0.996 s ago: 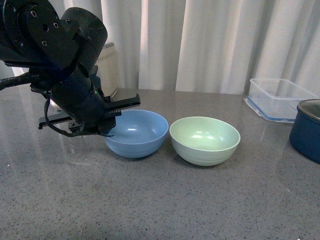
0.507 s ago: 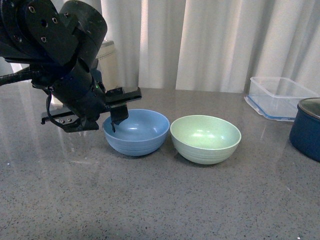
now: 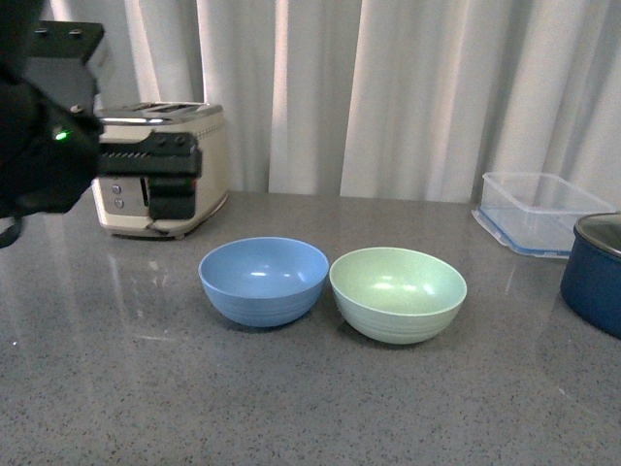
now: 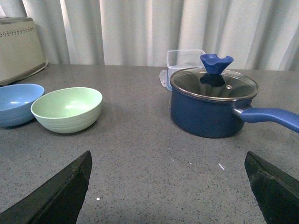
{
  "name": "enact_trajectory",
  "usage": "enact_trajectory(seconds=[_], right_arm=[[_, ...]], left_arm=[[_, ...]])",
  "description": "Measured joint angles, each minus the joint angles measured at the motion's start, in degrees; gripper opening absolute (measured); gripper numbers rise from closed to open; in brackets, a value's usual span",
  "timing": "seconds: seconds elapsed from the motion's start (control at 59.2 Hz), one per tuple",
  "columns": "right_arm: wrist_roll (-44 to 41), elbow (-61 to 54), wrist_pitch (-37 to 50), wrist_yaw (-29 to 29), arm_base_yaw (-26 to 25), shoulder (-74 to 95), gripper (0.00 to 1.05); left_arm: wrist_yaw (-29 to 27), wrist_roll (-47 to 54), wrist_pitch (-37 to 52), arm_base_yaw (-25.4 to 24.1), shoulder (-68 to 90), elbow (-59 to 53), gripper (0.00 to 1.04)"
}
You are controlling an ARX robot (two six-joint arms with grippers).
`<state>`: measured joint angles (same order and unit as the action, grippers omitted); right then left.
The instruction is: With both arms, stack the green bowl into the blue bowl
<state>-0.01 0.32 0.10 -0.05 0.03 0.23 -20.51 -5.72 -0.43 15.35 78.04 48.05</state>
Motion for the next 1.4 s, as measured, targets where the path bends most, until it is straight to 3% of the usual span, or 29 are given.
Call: enact_trajectory(seconds=[0.27, 0.304, 0.439, 0.507, 0.659, 0.777, 0.962, 1.03, 1.266, 1.402], right_arm=[[0.00, 0.00, 0.00, 0.00, 0.00, 0.00, 0.95], [0.00, 0.00, 0.00, 0.00, 0.00, 0.00, 0.95], [0.00, 0.00, 0.00, 0.00, 0.00, 0.00, 0.95], [0.00, 0.00, 0.00, 0.00, 0.00, 0.00, 0.95], [0.00, 0.00, 0.00, -0.02, 0.00, 0.00, 0.95], [0.02, 0.00, 0.00, 0.00, 0.00, 0.00, 0.95], [0.02, 0.00, 0.00, 0.00, 0.00, 0.00, 0.95], [0.00, 0.00, 0.00, 0.00, 0.00, 0.00, 0.95], [0.00, 0.00, 0.00, 0.00, 0.00, 0.00, 0.95], [0.02, 0.00, 0.00, 0.00, 0.00, 0.00, 0.95]], left_arm=[[-0.26, 1.20, -0.57, 0.39, -4.48, -4.39, 0.98], [1.40, 2.34, 3.52, 0.09, -4.37, -5.95, 0.95], [8.26, 4.37, 35.32, -2.01, -6.82, -19.78, 0.72], [9.16, 4.63, 42.75, -3.37, -8.96, -24.00, 0.61], [11.58, 5.05, 45.83, -6.29, -15.43, -30.73, 0.32], [13.81, 5.20, 45.33, -8.20, -20.41, -35.91, 0.04], [15.69, 5.42, 42.62, -10.49, -27.80, -40.50, 0.04], [20.13, 5.44, 40.76, -13.73, -31.08, -42.01, 0.04], [20.35, 5.44, 34.88, -15.21, -39.95, -44.94, 0.04], [20.35, 5.49, 35.82, -15.21, -41.90, -46.80, 0.04]])
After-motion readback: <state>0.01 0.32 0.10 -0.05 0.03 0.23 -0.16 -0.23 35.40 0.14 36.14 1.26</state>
